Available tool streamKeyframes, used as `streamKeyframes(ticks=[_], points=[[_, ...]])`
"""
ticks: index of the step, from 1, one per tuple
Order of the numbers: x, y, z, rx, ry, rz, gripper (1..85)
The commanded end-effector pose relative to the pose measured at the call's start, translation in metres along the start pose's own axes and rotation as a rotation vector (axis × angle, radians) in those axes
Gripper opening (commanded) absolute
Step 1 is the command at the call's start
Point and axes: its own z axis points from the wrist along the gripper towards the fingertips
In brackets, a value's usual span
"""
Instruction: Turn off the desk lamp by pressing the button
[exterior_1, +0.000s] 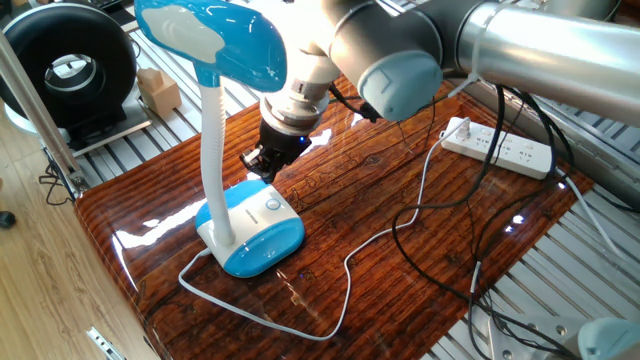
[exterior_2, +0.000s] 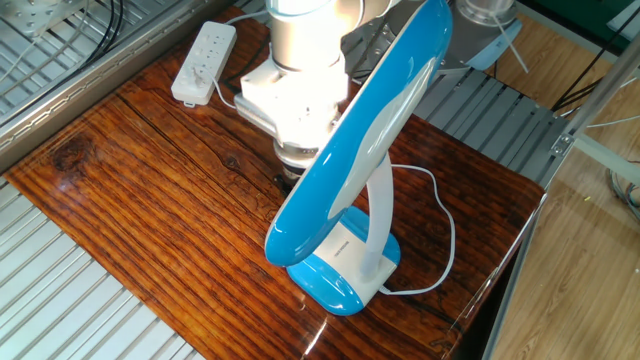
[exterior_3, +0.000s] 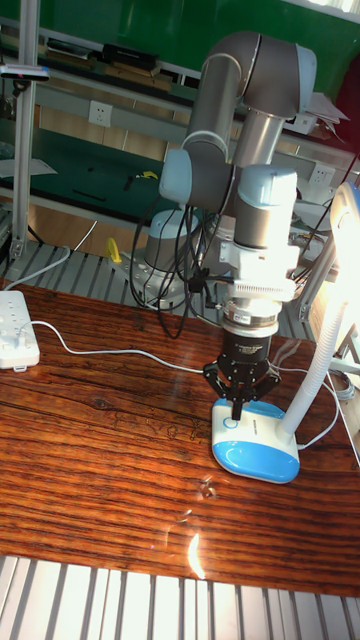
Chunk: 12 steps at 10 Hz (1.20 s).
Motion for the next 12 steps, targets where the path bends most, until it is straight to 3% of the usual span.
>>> streamKeyframes(ticks=[1, 4, 8, 12], points=[[0.008, 0.003, 0.006, -0.020, -0.003, 0.031, 1.3], [0.012, 0.007, 0.009, -0.009, -0.018, 0.044, 1.3], [0.004, 0.005, 0.016, -0.006, -0.047, 0.029, 1.3], [0.006, 0.005, 0.016, -0.009, -0.044, 0.026, 1.3]])
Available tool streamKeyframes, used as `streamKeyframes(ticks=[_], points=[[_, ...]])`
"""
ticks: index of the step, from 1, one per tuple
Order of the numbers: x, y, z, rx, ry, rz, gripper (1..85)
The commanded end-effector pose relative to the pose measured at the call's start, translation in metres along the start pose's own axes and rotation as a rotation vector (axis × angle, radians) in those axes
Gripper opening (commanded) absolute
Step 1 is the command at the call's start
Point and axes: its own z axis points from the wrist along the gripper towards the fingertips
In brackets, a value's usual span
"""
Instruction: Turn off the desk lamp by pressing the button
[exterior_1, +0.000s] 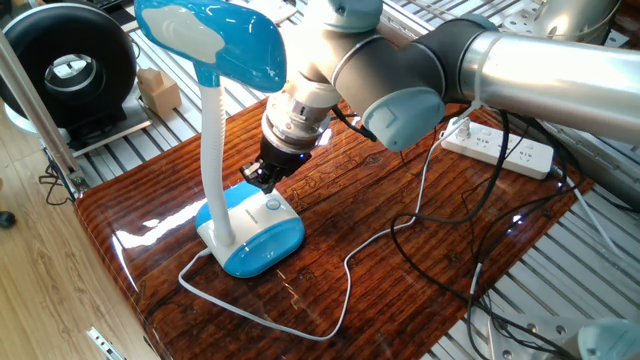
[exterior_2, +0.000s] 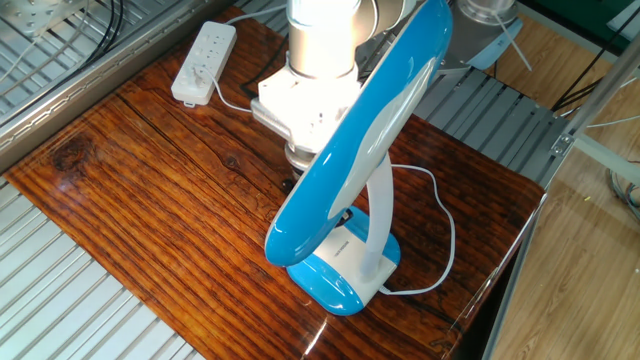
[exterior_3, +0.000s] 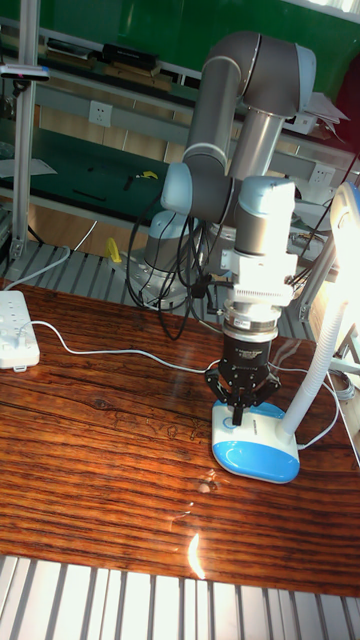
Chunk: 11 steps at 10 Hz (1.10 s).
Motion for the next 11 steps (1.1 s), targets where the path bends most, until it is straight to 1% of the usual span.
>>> streamKeyframes(ticks=[1, 3, 4, 5, 6, 7, 9, 10, 11], points=[[-0.002, 0.001, 0.000, -0.009, -0.002, 0.010, 1.3], [-0.001, 0.003, 0.000, -0.013, 0.000, 0.026, 1.3], [0.002, 0.007, 0.000, -0.029, 0.014, 0.052, 1.3], [0.010, -0.005, 0.000, 0.016, 0.044, 0.059, 1.3], [0.013, -0.011, -0.001, 0.039, 0.053, 0.054, 1.3], [0.014, -0.009, -0.001, 0.033, 0.056, 0.062, 1.3], [0.010, -0.011, 0.000, 0.041, 0.043, 0.050, 1.3], [0.010, -0.006, 0.000, 0.022, 0.042, 0.055, 1.3], [0.012, -0.006, 0.000, 0.022, 0.050, 0.047, 1.3]])
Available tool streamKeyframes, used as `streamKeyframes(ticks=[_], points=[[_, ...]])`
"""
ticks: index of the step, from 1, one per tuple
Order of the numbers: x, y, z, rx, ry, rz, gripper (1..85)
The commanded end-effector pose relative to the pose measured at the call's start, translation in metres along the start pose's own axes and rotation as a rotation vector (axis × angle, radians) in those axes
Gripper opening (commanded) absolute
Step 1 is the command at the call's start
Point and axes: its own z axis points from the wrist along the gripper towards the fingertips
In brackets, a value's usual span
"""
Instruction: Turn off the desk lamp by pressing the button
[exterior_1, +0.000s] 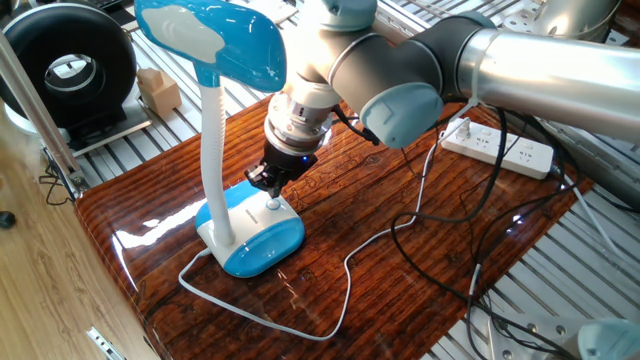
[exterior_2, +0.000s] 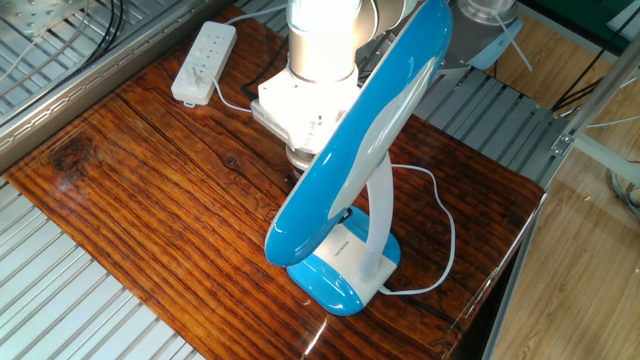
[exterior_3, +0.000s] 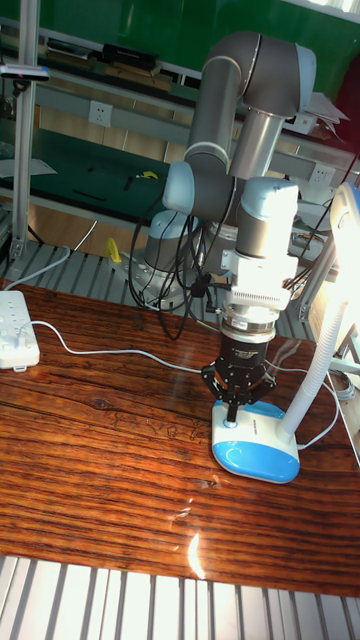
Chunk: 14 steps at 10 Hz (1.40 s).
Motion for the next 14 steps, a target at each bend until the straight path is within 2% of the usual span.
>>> streamKeyframes(ticks=[1, 9, 14], points=[[0.003, 0.005, -0.001, -0.022, 0.014, 0.019, 1.3], [0.000, 0.005, 0.008, -0.013, 0.015, 0.022, 1.3], [0.007, 0.000, 0.013, -0.020, 0.020, 0.025, 1.3]])
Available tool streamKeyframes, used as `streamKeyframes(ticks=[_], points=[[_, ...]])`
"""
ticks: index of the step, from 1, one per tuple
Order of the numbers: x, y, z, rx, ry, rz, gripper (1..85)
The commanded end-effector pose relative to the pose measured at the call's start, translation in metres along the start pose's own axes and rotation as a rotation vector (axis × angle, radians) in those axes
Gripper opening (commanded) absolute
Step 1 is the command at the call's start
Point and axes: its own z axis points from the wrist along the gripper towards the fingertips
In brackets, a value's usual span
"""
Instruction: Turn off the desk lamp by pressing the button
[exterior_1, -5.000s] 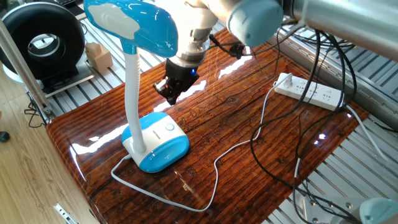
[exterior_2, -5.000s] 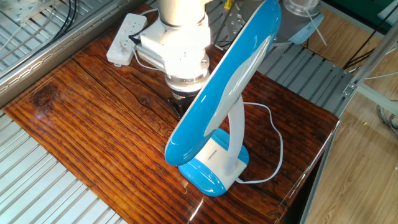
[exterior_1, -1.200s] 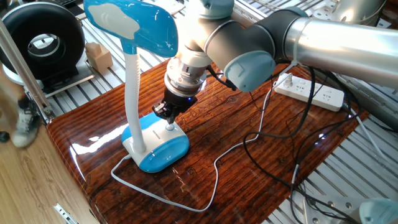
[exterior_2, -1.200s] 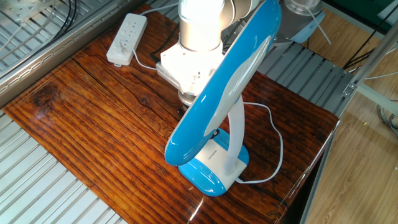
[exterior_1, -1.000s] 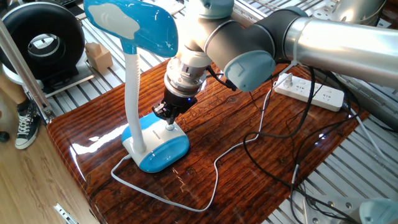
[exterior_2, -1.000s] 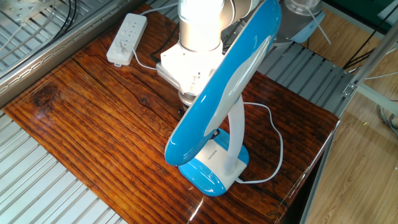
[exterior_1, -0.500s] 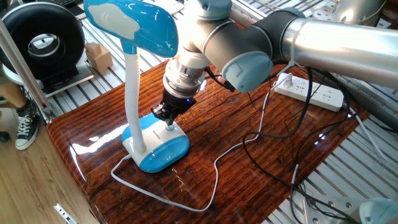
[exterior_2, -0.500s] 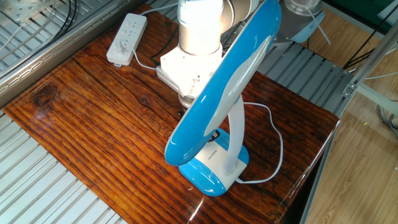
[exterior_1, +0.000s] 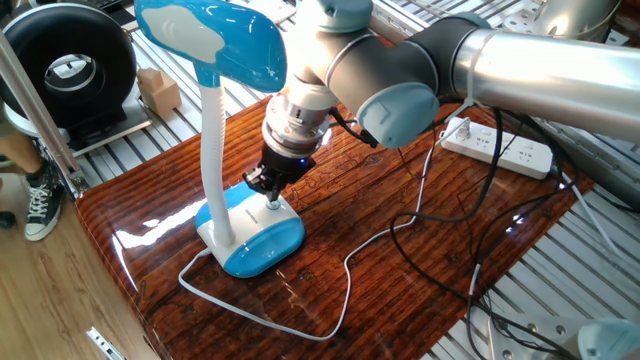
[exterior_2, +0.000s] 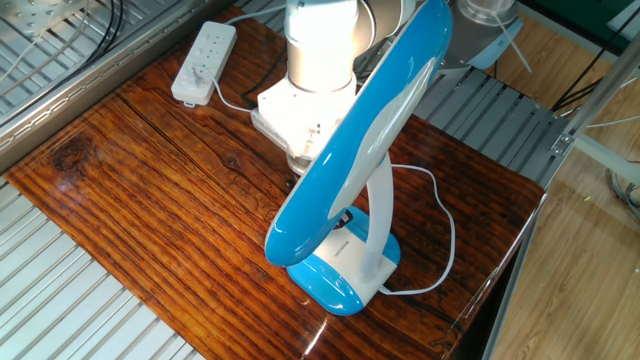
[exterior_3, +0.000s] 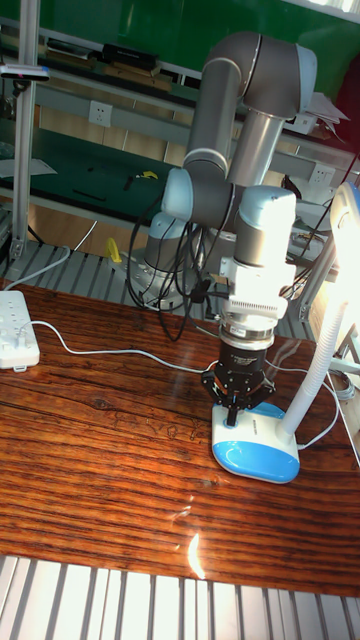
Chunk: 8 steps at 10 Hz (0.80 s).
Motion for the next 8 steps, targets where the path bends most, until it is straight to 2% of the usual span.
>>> streamKeyframes(ticks=[1, 4, 8], points=[[0.0037, 0.0000, 0.0015, -0.015, 0.006, 0.013, 1.3], [0.0054, 0.0047, 0.0041, -0.021, 0.008, 0.019, 1.3], [0.0062, -0.0001, 0.0085, -0.027, 0.006, 0.019, 1.3]])
